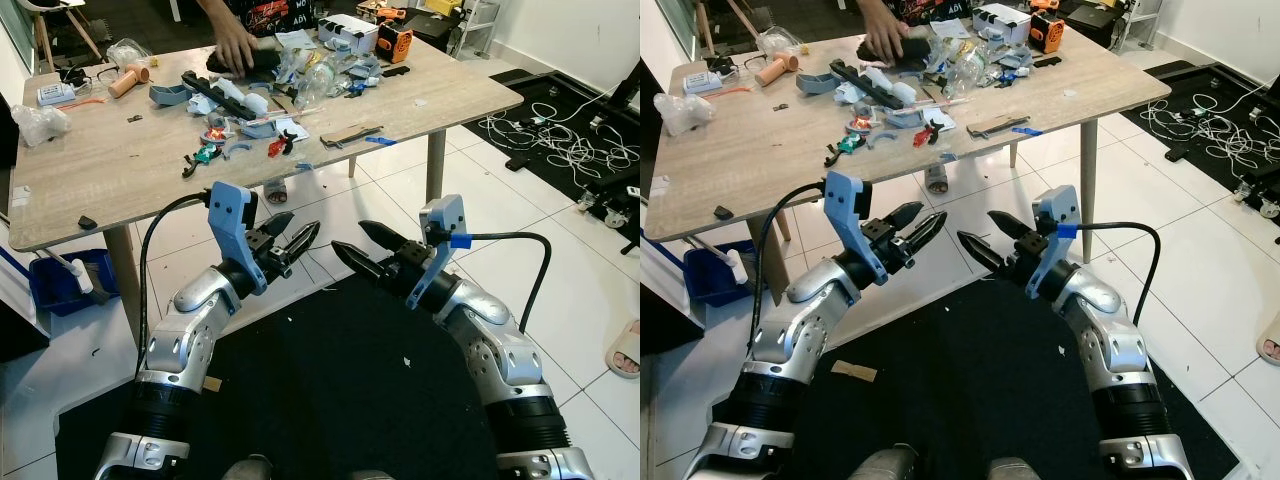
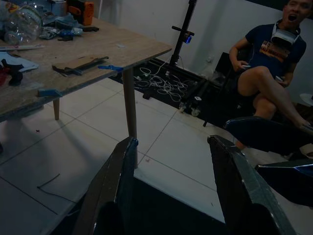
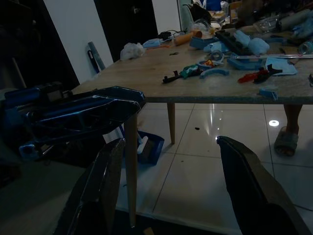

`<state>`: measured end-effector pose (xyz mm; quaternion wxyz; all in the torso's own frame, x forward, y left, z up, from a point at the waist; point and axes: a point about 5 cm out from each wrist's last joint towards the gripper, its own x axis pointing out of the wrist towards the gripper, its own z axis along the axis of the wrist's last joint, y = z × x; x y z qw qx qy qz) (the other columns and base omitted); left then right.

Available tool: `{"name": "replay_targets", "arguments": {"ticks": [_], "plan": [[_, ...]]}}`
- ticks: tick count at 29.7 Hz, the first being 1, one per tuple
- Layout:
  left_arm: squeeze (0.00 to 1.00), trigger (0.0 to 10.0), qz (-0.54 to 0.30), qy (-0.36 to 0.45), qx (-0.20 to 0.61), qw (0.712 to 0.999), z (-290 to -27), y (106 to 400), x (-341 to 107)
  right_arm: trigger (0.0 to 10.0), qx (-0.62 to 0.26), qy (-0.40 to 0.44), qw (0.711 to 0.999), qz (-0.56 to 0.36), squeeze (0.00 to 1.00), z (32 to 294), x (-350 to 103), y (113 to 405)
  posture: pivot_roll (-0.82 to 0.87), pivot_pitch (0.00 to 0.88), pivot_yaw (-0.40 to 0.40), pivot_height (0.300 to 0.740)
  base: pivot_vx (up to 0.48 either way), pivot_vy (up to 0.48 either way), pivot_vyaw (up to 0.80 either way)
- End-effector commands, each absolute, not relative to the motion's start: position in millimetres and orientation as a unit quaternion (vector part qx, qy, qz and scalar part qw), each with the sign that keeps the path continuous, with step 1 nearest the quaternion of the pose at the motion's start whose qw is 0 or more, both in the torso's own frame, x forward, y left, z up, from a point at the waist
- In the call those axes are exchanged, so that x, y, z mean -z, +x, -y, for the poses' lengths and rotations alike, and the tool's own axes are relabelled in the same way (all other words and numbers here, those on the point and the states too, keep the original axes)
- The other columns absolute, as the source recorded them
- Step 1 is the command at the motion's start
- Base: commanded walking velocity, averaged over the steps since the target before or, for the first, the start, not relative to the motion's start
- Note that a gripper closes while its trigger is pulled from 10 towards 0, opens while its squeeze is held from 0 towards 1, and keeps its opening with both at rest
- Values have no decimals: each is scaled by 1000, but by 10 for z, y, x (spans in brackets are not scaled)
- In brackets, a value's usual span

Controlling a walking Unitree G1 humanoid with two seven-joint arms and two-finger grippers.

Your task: Picking trash to rubbish bin

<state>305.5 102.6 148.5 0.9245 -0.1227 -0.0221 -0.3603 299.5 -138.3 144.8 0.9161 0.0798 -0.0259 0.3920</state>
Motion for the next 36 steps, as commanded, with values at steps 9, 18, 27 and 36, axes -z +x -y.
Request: {"name": "replay_targets", "arguments": {"ticks": [9, 18, 27, 36], "plan": [[0, 10000, 21, -113, 365, 924, -1032, 3029, -1447, 10000, -390, 88, 916, 26, 0, 1394, -1438, 2976, -94, 0, -9, 740, 0, 0, 0], [0, 10000, 20, -102, 372, 922, -1023, 3019, -1434, 10000, -389, 88, 917, 22, 0, 1390, -1413, 2976, -91, 0, -7, 740, 0, -160, 0], [0, 10000, 9, -115, 371, 921, -1031, 3028, -1399, 10000, -388, 91, 917, 20, 0, 1381, -1393, 2975, -86, 0, -7, 740, 0, -320, 0], [0, 10000, 6, -122, 369, 921, -1043, 3038, -1376, 10000, -386, 94, 917, 18, 0, 1372, -1370, 2973, -87, 0, -1, 740, 0, 0, 0]]}}
